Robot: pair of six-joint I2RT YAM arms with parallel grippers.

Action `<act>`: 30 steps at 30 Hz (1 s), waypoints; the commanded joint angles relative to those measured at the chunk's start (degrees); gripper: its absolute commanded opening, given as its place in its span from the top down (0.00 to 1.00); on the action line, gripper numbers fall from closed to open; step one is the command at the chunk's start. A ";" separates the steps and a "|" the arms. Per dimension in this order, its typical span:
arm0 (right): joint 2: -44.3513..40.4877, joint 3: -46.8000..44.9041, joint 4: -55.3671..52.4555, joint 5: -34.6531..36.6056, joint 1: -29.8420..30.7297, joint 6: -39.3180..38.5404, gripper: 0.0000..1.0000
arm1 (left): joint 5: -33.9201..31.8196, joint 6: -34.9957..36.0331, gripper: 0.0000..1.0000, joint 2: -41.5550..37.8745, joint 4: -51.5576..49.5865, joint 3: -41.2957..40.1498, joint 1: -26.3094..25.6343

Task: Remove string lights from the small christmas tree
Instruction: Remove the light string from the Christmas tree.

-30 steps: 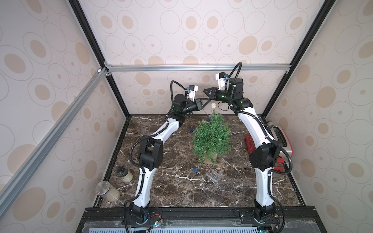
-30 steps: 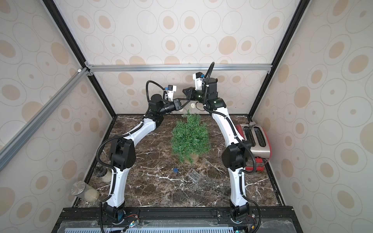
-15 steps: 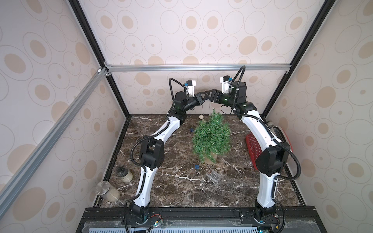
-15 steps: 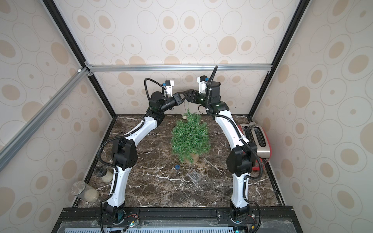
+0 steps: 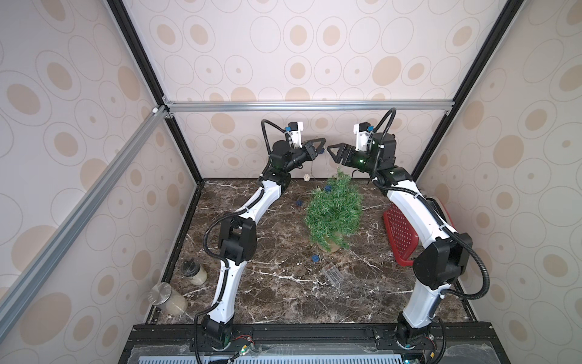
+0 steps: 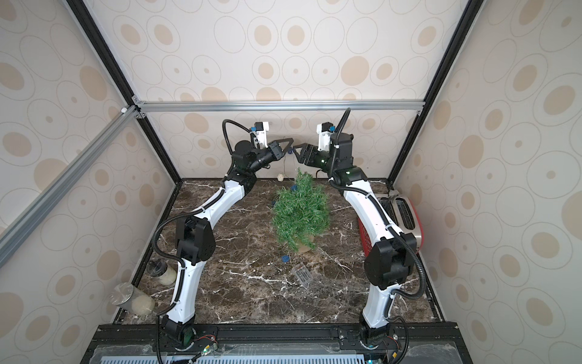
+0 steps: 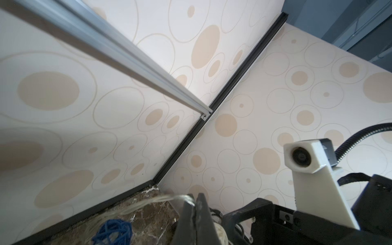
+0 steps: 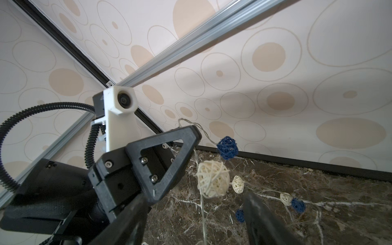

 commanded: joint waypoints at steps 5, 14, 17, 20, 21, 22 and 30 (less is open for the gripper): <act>-4.87 -6.18 3.72 0.69 -0.04 1.41 0.27 | -3.62 6.18 1.00 -12.23 3.30 -12.63 0.48; -7.73 -9.87 1.73 -0.37 -0.03 0.38 0.27 | -10.28 10.82 1.00 -18.74 4.32 -21.95 0.90; -8.56 -10.39 0.86 -0.19 -0.03 0.25 0.27 | -12.10 10.95 1.00 -20.25 3.83 -24.11 1.93; -9.36 -10.75 0.25 -0.08 -0.03 0.26 0.27 | -13.29 9.84 1.00 -21.32 4.48 -26.82 3.45; -9.65 -10.93 -0.03 -0.03 -0.03 0.06 0.26 | -13.74 9.62 1.00 -21.91 5.01 -28.00 3.81; -9.84 -11.15 -0.32 0.05 -0.02 -0.03 0.26 | -13.69 9.50 1.00 -22.36 5.76 -28.80 4.08; -10.56 -12.28 -2.44 1.08 -0.03 -0.20 0.27 | -15.06 9.22 1.00 -27.28 7.24 -34.04 4.79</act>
